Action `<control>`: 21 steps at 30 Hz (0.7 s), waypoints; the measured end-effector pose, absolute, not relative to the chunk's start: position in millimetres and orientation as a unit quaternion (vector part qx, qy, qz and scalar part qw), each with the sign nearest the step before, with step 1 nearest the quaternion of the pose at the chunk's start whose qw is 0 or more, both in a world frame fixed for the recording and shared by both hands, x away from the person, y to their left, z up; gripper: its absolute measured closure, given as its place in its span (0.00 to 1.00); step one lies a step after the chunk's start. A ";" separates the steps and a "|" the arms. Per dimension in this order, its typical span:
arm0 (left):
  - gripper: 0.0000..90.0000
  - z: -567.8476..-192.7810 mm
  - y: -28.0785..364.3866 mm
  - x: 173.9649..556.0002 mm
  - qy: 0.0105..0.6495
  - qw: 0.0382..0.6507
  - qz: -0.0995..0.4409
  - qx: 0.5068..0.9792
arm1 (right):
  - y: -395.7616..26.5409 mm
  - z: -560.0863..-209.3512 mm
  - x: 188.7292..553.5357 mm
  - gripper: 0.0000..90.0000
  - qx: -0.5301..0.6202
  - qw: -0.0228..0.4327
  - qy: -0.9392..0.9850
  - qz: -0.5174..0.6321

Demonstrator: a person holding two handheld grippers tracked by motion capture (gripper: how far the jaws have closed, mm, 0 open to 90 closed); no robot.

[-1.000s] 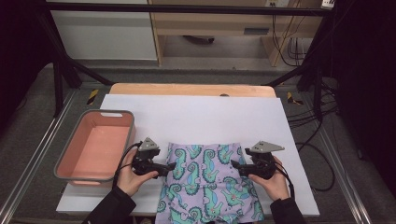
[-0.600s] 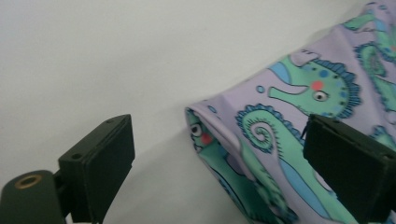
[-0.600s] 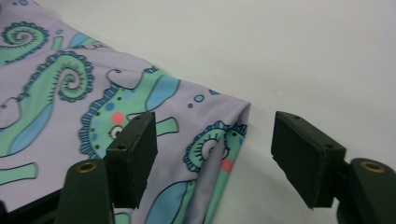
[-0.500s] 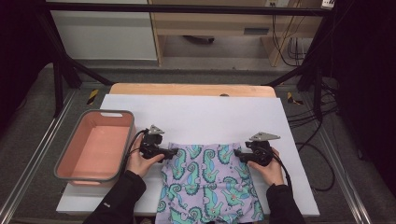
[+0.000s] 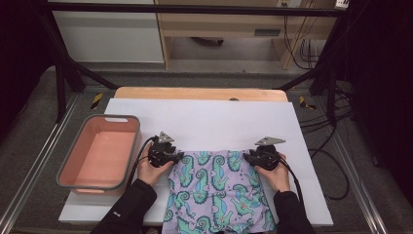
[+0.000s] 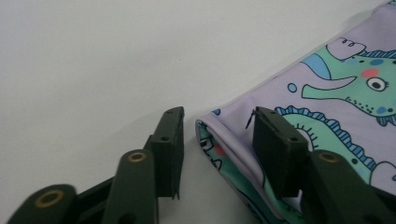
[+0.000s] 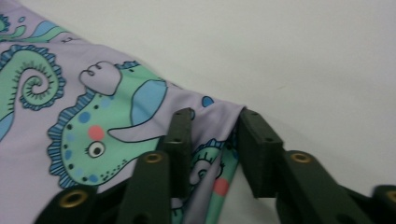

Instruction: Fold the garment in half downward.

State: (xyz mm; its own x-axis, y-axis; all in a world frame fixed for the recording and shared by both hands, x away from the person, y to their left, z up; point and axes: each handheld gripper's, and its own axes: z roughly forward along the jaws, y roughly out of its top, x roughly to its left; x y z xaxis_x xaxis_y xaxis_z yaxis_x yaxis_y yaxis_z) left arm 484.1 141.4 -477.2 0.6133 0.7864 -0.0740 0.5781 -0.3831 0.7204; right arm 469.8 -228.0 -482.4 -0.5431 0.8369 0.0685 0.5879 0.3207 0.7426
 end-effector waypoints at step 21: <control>0.97 -477.5 144.2 475.7 0.428 0.420 0.137 0.788 | -235.7 -480.9 470.7 0.97 0.459 0.164 0.790 0.371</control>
State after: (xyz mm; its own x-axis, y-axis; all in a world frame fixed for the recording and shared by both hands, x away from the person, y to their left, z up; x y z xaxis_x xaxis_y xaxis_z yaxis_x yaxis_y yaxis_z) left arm 475.7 144.2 -477.5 0.5954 0.7904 -0.1437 0.5598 -0.2800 0.7799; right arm 470.7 -235.7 -480.9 -0.5244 0.8476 0.0814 0.6047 0.3034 0.7364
